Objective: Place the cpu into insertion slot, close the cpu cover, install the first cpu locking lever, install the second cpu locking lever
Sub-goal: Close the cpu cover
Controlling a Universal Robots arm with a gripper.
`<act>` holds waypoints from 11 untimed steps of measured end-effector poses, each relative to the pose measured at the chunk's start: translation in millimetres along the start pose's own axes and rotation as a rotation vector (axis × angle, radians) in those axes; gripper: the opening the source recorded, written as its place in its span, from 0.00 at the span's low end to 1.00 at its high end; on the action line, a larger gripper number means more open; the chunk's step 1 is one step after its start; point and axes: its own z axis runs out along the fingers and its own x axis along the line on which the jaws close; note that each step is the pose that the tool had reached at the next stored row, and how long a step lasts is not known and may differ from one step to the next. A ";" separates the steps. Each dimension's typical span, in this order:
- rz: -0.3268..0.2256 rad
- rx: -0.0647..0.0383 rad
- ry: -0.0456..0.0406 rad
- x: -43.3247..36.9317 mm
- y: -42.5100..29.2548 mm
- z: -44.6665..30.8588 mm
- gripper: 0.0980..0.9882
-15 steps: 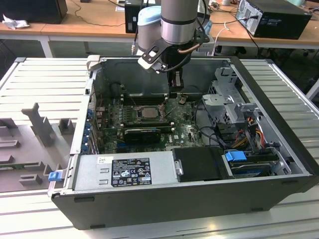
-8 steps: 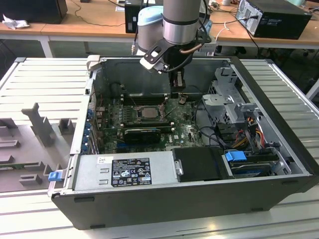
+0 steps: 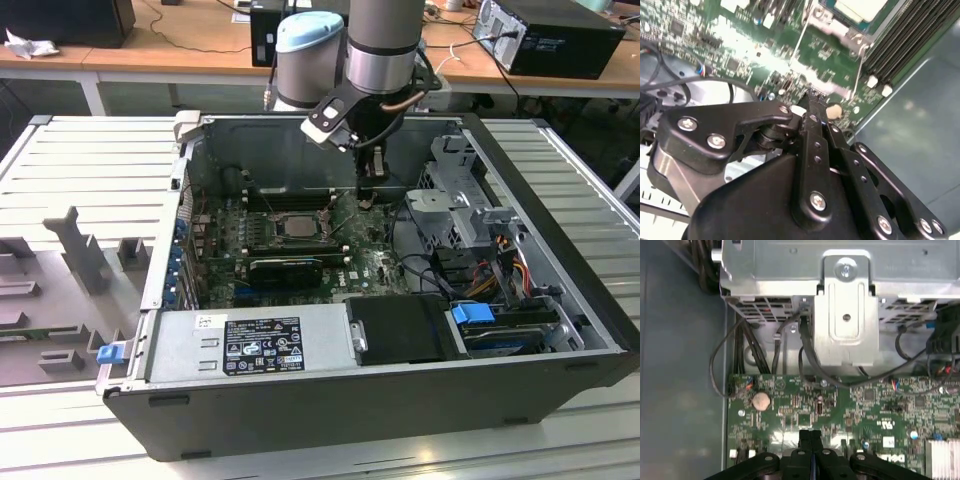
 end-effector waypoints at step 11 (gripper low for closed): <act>-0.018 0.016 0.0014 -0.2 -5.0 10.3 0.01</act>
